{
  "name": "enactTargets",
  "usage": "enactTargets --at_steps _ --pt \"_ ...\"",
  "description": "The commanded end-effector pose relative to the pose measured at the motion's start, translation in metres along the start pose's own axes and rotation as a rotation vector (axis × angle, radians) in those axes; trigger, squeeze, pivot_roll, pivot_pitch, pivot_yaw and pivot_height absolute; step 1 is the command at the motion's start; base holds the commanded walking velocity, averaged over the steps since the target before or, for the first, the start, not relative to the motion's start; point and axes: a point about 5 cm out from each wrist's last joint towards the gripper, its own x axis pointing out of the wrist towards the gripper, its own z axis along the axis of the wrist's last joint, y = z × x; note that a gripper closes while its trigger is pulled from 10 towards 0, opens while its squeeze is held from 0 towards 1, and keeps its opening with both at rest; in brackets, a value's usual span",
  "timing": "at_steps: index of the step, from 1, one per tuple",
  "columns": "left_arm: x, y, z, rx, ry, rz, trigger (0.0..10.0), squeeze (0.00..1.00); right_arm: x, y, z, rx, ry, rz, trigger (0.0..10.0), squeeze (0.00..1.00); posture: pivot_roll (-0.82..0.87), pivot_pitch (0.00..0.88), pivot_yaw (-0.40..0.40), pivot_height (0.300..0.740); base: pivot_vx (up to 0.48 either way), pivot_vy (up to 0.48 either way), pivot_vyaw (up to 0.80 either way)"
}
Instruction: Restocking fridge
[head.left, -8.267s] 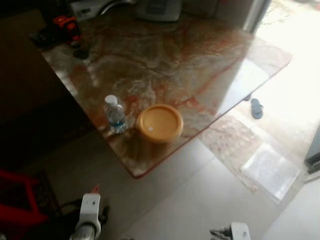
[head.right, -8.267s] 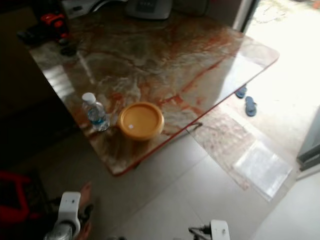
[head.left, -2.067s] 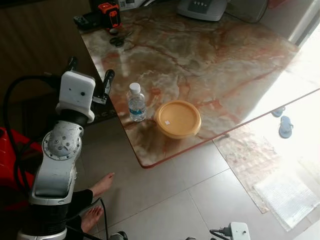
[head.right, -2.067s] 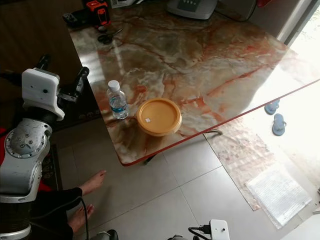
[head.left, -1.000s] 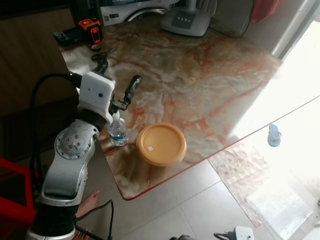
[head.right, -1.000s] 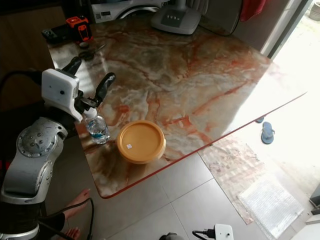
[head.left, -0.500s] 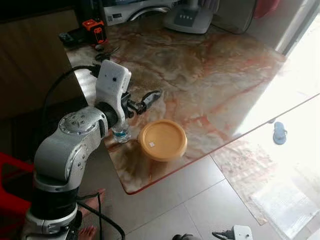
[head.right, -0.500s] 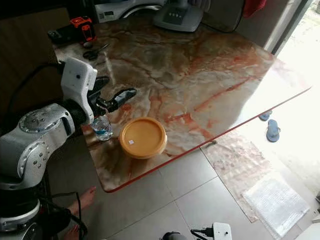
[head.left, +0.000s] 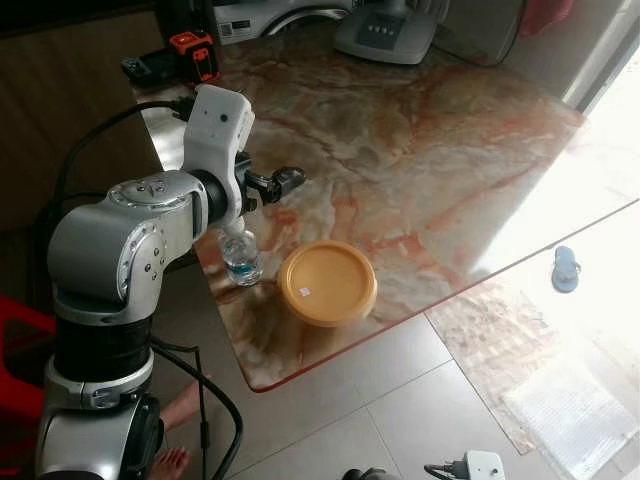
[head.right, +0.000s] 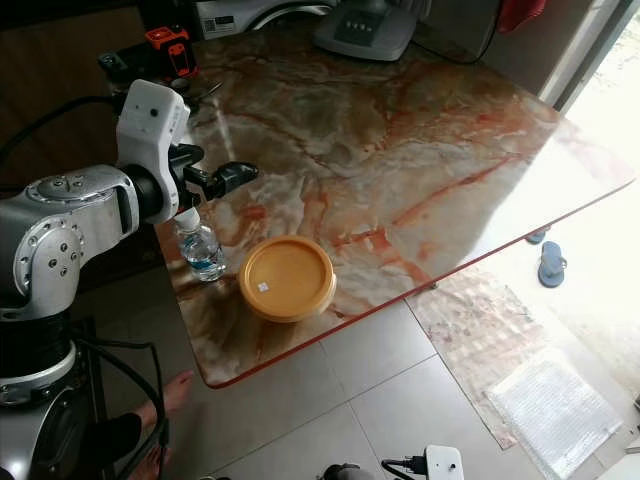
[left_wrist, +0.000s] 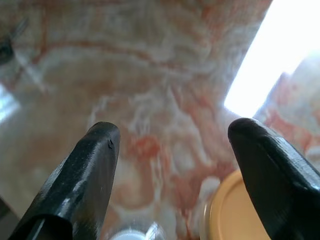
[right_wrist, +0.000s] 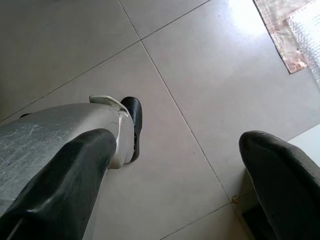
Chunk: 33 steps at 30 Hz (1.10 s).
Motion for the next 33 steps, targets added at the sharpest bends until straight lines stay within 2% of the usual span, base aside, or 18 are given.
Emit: enactTargets --at_steps 1,3,8,13,16,26,32,33 --pt "-0.003 0.001 0.000 -0.009 0.043 -0.004 10.0 0.00 -0.002 0.004 -0.013 0.012 0.044 0.010 10.0 0.00 0.00 0.153 -0.028 0.740 0.000 0.000 0.00" --pt "-0.004 0.000 -0.003 -0.020 0.079 -0.035 10.0 0.00 -0.002 0.004 -0.013 0.011 0.047 0.011 10.0 0.00 0.01 0.157 -0.028 0.740 0.000 0.000 0.00" --pt "-0.010 0.008 -0.013 0.074 0.166 -0.030 10.0 0.00 -0.002 0.005 -0.013 0.012 0.053 0.013 10.0 0.00 0.02 0.161 -0.022 0.740 0.000 0.000 0.00" --pt "-0.014 0.013 -0.008 0.075 0.187 -0.025 10.0 0.00 -0.002 0.005 -0.013 0.014 0.051 0.017 10.0 0.00 0.02 0.169 -0.021 0.740 0.000 0.000 0.00" --pt "-0.015 0.013 -0.011 0.111 0.209 -0.046 10.0 0.00 -0.002 0.005 -0.013 0.015 0.051 0.020 10.0 0.00 0.02 0.170 -0.019 0.740 0.000 0.000 0.00" --pt "-0.011 0.009 -0.020 0.097 0.226 -0.069 10.0 0.00 -0.002 0.005 -0.012 0.022 0.046 0.021 10.0 0.00 0.00 0.185 -0.026 0.740 0.000 0.000 0.00" --pt "-0.007 0.014 -0.022 0.086 0.224 -0.026 10.0 0.00 -0.002 0.004 -0.012 0.004 0.051 0.023 10.0 0.00 0.00 0.196 -0.032 0.740 0.000 0.000 0.00" --pt "-0.007 0.014 -0.022 0.087 0.225 -0.022 7.5 0.00 -0.002 0.004 -0.012 0.005 0.051 0.024 10.0 0.00 0.00 0.198 -0.034 0.740 0.000 0.000 0.00"
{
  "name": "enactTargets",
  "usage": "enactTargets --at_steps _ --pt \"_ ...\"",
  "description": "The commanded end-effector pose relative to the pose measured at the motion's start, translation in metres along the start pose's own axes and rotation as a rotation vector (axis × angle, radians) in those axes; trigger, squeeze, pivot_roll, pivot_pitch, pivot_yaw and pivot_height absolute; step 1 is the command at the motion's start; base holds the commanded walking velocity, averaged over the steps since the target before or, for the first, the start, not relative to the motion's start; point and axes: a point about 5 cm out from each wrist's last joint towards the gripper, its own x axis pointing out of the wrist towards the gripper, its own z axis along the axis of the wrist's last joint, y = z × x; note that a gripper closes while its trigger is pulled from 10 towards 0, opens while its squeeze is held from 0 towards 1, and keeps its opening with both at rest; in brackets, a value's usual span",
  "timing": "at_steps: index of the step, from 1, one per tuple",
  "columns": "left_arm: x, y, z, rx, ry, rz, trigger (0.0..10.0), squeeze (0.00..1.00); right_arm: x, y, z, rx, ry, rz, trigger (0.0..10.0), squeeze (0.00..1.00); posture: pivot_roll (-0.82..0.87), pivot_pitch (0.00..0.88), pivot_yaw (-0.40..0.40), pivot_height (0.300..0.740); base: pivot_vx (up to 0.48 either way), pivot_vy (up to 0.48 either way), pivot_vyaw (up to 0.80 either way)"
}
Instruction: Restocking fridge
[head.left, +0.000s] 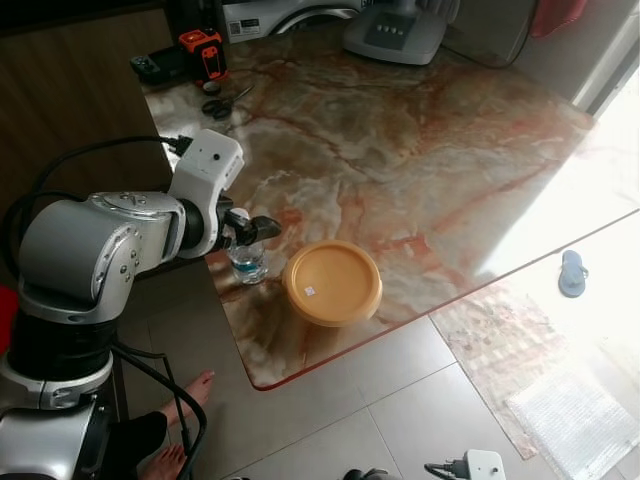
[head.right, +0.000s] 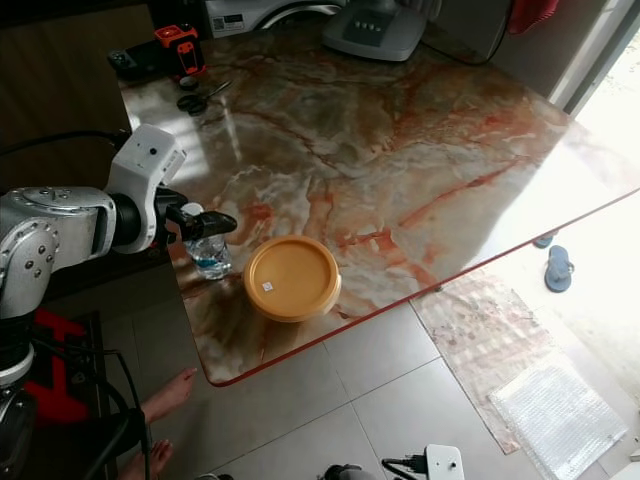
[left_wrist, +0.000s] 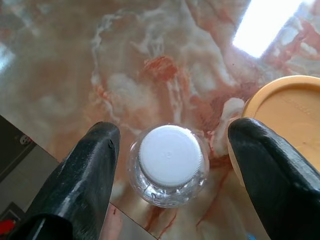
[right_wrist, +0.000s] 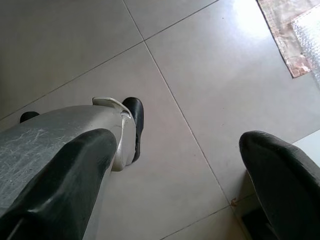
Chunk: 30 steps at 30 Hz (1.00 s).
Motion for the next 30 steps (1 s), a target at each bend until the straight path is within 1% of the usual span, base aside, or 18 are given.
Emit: enactTargets --at_steps 1,2,3,4,5,6,7,8,11,12,13,30 --pt "-0.0005 0.0010 0.0002 0.001 -0.007 0.017 7.5 0.00 -0.0022 0.0045 -0.0132 0.007 0.050 0.020 10.0 0.00 0.00 0.198 -0.034 0.740 0.000 0.000 0.00" --pt "-0.0005 0.0012 0.0000 0.005 -0.008 0.022 4.9 0.00 -0.0022 0.0044 -0.0132 0.005 0.051 0.021 10.0 0.00 0.00 0.198 -0.034 0.740 0.000 0.000 0.00" --pt "-0.0004 0.0012 -0.0002 0.007 -0.008 0.023 4.9 0.00 -0.0022 0.0044 -0.0132 0.004 0.052 0.021 10.0 0.00 0.00 0.198 -0.034 0.740 0.000 0.000 0.00" --pt "0.0000 0.0012 -0.0010 0.007 -0.007 0.024 4.5 0.00 -0.0022 0.0041 -0.0133 0.007 0.051 0.017 10.0 0.00 0.00 0.200 -0.033 0.740 0.000 0.000 0.00" --pt "0.0002 0.0012 -0.0014 0.007 -0.005 0.025 4.5 0.00 -0.0022 0.0039 -0.0133 0.010 0.050 0.015 10.0 0.00 0.00 0.200 -0.033 0.740 0.000 0.000 0.00" --pt "0.0005 0.0010 -0.0020 0.006 -0.004 0.026 1.3 0.00 -0.0023 0.0037 -0.0133 0.012 0.049 0.013 10.0 0.00 0.00 0.202 -0.034 0.740 0.000 0.000 0.00" --pt "0.0006 0.0008 -0.0024 0.004 -0.002 0.026 1.3 0.00 -0.0023 0.0036 -0.0133 0.013 0.049 0.012 10.0 0.00 0.00 0.202 -0.035 0.740 0.000 0.000 0.00" --pt "0.0008 0.0005 -0.0027 0.004 -0.002 0.026 1.6 0.00 -0.0023 0.0035 -0.0133 0.008 0.049 0.014 10.0 0.00 0.00 0.202 -0.037 0.740 0.000 0.000 0.00" --pt "0.0010 0.0007 -0.0025 0.005 -0.005 0.032 1.5 0.00 -0.0023 0.0036 -0.0131 0.001 0.050 0.017 10.0 0.00 0.00 0.202 -0.037 0.740 0.000 0.000 0.00" --pt "0.0009 0.0008 -0.0025 0.005 -0.004 0.033 1.1 0.00 -0.0023 0.0036 -0.0132 0.001 0.051 0.017 10.0 0.00 0.00 0.202 -0.036 0.740 0.000 0.000 0.00" --pt "0.0012 0.0008 -0.0024 0.005 -0.003 0.033 0.0 0.00 -0.0023 0.0034 -0.0131 0.001 0.051 0.016 10.0 0.00 0.00 0.202 -0.037 0.740 0.000 0.000 0.00" --pt "-0.0019 -0.0013 -0.0060 0.030 0.033 0.007 0.0 0.00 -0.0022 0.0046 -0.0134 -0.002 0.054 0.022 10.0 0.00 0.01 0.202 -0.030 0.740 0.000 0.000 0.00"
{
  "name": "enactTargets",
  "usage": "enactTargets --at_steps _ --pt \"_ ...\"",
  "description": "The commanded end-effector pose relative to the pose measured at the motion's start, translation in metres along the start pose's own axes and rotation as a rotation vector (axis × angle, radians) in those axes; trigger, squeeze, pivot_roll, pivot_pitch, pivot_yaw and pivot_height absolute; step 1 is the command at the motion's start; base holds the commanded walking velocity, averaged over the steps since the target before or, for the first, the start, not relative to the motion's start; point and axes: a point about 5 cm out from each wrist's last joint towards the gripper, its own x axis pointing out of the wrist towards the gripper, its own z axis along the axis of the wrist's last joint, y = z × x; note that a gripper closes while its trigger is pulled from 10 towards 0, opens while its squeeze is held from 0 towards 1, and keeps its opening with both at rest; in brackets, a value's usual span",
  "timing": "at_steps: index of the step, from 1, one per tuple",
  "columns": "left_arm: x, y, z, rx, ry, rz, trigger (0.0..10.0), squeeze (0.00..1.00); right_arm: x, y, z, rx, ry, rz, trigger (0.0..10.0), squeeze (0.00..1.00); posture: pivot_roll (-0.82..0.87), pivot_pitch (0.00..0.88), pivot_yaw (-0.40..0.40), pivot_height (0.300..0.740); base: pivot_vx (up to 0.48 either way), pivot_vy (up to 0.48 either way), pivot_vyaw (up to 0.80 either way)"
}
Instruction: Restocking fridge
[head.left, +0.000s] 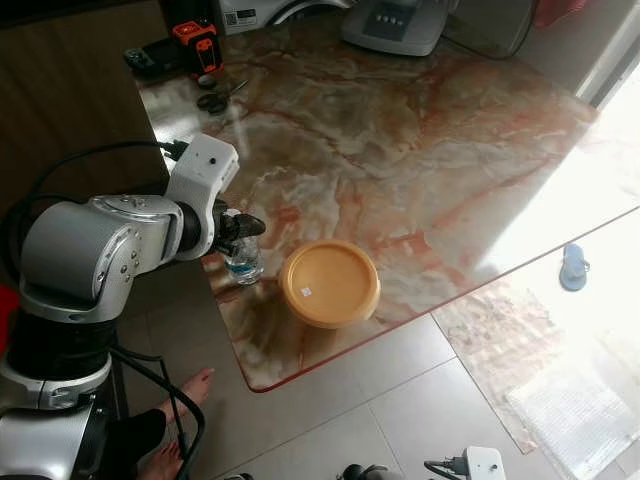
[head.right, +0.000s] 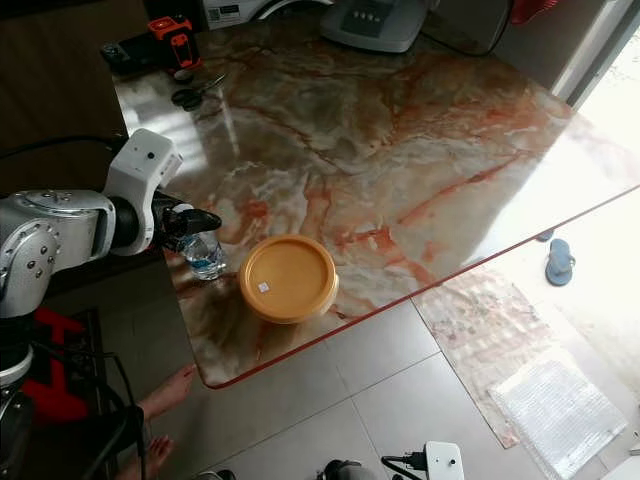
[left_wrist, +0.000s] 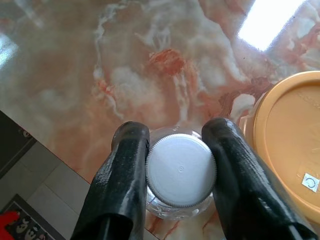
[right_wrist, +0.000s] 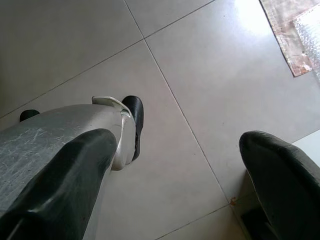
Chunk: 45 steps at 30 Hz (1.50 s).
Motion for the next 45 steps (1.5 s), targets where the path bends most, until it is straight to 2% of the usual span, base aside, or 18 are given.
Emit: enactTargets --at_steps 1,13,18,20,24,26,27,30,34,36,37,40,42,45 --pt "-0.002 -0.003 -0.003 0.024 0.017 -0.013 0.0 0.00 -0.002 0.005 -0.014 0.001 0.053 0.019 10.0 0.00 0.01 0.202 -0.029 0.740 0.000 0.000 0.00" --pt "-0.002 0.001 -0.003 0.042 0.015 0.021 0.0 0.00 -0.002 0.005 -0.014 0.000 0.057 0.022 10.0 0.00 0.01 0.201 -0.028 0.740 0.000 0.000 0.00" --pt "-0.002 0.008 -0.002 0.055 -0.001 0.100 0.0 0.00 -0.002 0.005 -0.014 -0.001 0.058 0.022 10.0 0.00 0.01 0.194 -0.029 0.740 0.000 0.000 0.00" --pt "-0.002 0.010 -0.002 0.056 -0.013 0.126 0.0 0.00 -0.002 0.005 -0.014 -0.001 0.057 0.023 10.0 0.00 0.01 0.194 -0.029 0.740 0.000 0.000 0.00" --pt "-0.001 0.016 0.006 0.046 -0.113 0.216 0.0 0.00 -0.002 0.005 -0.014 -0.004 0.057 0.022 10.0 0.00 0.00 0.183 -0.031 0.740 0.000 0.000 0.00" --pt "-0.001 0.016 0.007 0.039 -0.126 0.225 0.0 0.00 -0.002 0.005 -0.013 -0.004 0.057 0.022 10.0 0.00 0.00 0.183 -0.031 0.740 0.000 0.000 0.00" --pt "-0.002 0.018 0.012 0.027 -0.215 0.271 10.0 0.00 -0.002 0.005 -0.013 -0.004 0.057 0.021 10.0 0.00 0.00 0.177 -0.033 0.740 0.000 0.000 0.00" --pt "-0.003 0.020 0.014 0.018 -0.265 0.310 10.0 0.00 -0.002 0.005 -0.013 -0.005 0.057 0.021 10.0 0.00 0.00 0.177 -0.034 0.740 0.000 0.000 0.00" --pt "-0.008 0.023 0.019 0.032 -0.430 0.430 10.0 0.00 -0.002 0.004 -0.013 -0.007 0.058 0.019 10.0 0.00 -0.01 0.166 -0.033 0.740 0.000 0.000 0.00" --pt "-0.008 0.023 0.019 0.032 -0.430 0.430 10.0 0.00 -0.002 0.004 -0.013 -0.007 0.058 0.019 10.0 0.00 -0.01 0.166 -0.033 0.740 0.000 0.000 0.00" --pt "-0.010 0.027 0.012 0.037 -0.431 0.518 10.0 0.00 -0.002 0.004 -0.013 -0.007 0.059 0.018 10.0 0.00 -0.02 0.158 -0.034 0.740 0.000 0.000 0.00" --pt "-0.011 0.029 0.008 0.036 -0.423 0.557 10.0 0.00 -0.002 0.004 -0.013 -0.007 0.058 0.018 10.0 0.00 -0.02 0.158 -0.034 0.740 0.000 0.000 0.00" --pt "-0.016 0.032 -0.002 0.078 -0.435 0.661 10.0 0.00 -0.002 0.003 -0.013 -0.006 0.058 0.017 10.0 0.00 -0.02 0.149 -0.038 0.740 0.000 0.000 0.00" --pt "-0.018 0.032 -0.004 0.100 -0.447 0.693 10.0 0.00 -0.002 0.003 -0.014 -0.007 0.058 0.016 10.0 0.00 -0.02 0.148 -0.038 0.740 0.000 0.000 0.00"
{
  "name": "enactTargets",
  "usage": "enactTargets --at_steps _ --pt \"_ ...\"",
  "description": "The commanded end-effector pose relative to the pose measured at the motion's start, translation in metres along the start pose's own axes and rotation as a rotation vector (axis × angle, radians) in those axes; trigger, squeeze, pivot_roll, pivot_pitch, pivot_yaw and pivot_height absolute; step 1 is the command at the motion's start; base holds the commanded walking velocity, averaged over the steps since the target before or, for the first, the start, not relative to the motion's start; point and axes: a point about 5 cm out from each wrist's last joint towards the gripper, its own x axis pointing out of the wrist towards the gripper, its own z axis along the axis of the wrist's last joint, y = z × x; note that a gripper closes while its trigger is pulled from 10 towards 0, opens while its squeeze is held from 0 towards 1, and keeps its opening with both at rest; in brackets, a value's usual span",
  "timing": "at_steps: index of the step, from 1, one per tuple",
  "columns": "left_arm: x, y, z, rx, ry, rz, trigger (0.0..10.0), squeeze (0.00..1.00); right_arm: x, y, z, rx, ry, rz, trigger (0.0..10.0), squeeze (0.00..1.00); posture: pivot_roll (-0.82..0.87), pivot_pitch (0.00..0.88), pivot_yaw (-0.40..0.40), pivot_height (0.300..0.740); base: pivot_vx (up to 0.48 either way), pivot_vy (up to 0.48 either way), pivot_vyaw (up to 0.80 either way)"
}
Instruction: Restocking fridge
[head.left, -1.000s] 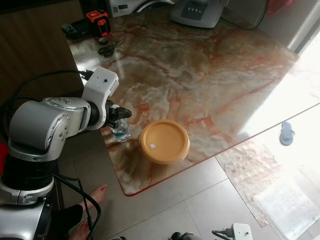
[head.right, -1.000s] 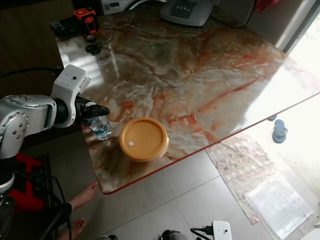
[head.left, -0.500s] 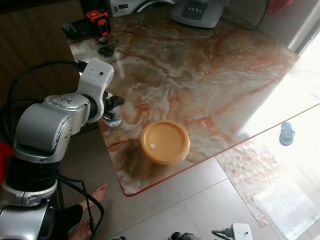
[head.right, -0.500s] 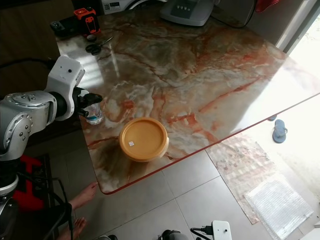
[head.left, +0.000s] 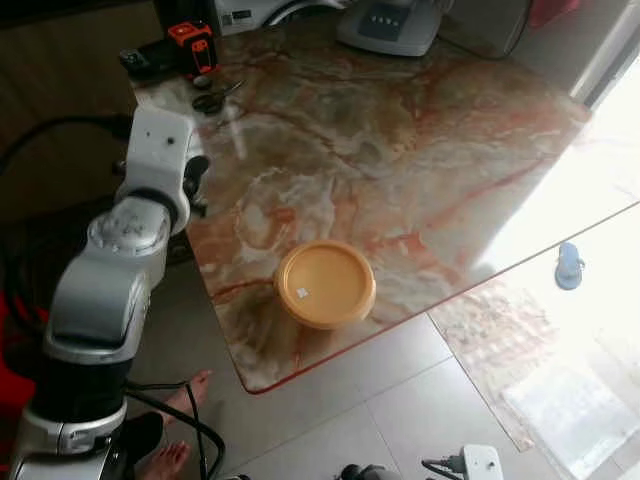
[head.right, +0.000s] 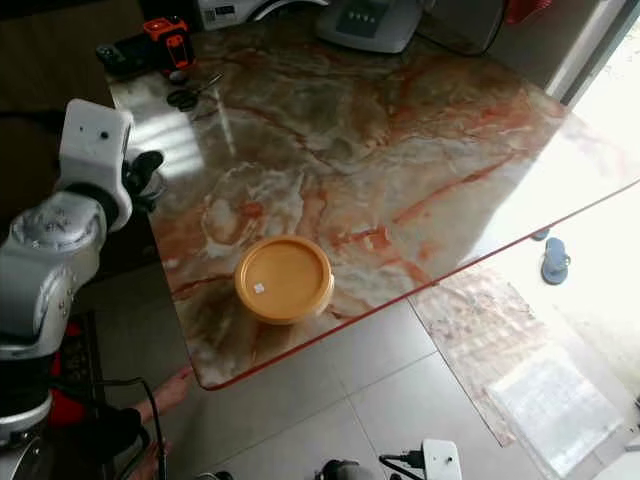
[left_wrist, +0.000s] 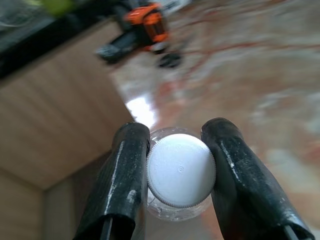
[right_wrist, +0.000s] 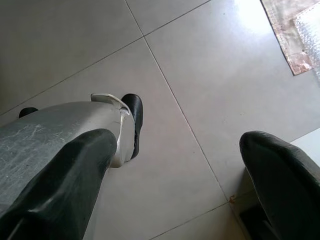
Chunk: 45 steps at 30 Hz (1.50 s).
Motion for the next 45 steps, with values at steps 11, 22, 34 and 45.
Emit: enactTargets --at_steps 11,22,34,45 --pt "-0.010 0.006 0.007 0.096 -0.156 0.114 10.0 0.00 -0.003 0.002 -0.014 0.003 0.047 0.011 10.0 0.00 -0.03 0.145 -0.039 0.740 0.000 0.000 0.00" --pt "-0.023 -0.007 -0.011 0.174 -0.244 0.144 10.0 0.00 -0.003 0.002 -0.014 0.007 0.041 0.010 10.0 0.00 -0.04 0.152 -0.040 0.740 0.000 0.000 0.00" --pt "-0.041 -0.024 -0.020 0.204 -0.393 0.134 10.0 0.00 -0.003 0.003 -0.014 0.014 0.031 0.012 10.0 0.00 -0.03 0.177 -0.047 0.740 0.000 0.000 0.00" --pt "-0.049 -0.029 -0.037 0.191 -0.421 0.149 10.0 0.00 -0.003 0.002 -0.013 0.018 0.024 0.008 10.0 0.00 -0.04 0.191 -0.059 0.740 0.000 0.000 0.00"
